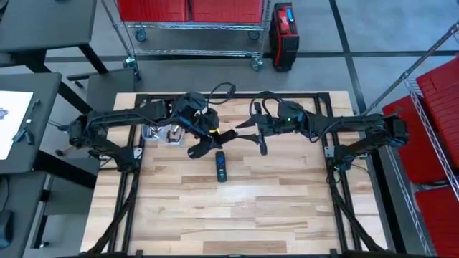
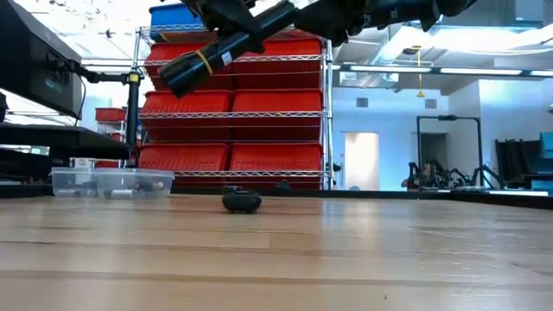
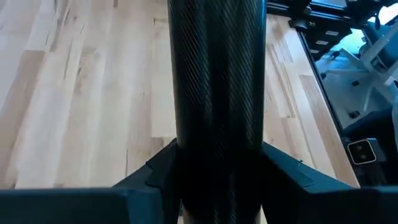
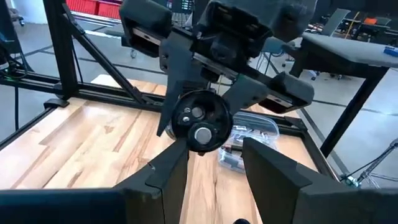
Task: Insert battery
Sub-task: Insert the brown battery into the flashlight's battery compartment
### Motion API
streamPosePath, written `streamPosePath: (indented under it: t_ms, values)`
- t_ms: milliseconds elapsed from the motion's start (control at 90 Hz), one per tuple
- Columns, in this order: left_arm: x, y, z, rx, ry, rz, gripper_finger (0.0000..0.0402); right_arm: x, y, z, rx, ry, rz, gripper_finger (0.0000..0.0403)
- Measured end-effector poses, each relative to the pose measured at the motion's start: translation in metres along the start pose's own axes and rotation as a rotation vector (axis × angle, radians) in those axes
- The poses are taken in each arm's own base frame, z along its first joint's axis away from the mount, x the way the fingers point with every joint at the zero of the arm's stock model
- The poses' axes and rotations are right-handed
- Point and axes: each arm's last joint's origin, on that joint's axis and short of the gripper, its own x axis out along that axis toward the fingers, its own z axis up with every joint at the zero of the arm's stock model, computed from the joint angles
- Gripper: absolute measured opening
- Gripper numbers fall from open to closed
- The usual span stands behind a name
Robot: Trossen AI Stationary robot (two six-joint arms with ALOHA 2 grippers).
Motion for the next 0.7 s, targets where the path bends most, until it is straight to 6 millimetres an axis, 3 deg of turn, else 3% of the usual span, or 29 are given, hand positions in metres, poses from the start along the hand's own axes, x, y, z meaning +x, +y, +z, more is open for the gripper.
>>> streamPosePath:
  t_ms: [356, 700]
  values:
    - [0.0000, -0.0001, 0.0024, -0.010, -0.023, -0.001, 0.0135, 0.0003, 0.0017, 0.0028, -0.025, -0.025, 0.008, 0.0114]
    - [0.0005, -0.0008, 0.0006, -0.074, -0.004, -0.044, 0.0135, 0.0077, 0.0033, 0.0010, -0.051, -0.054, 0.019, 0.0112]
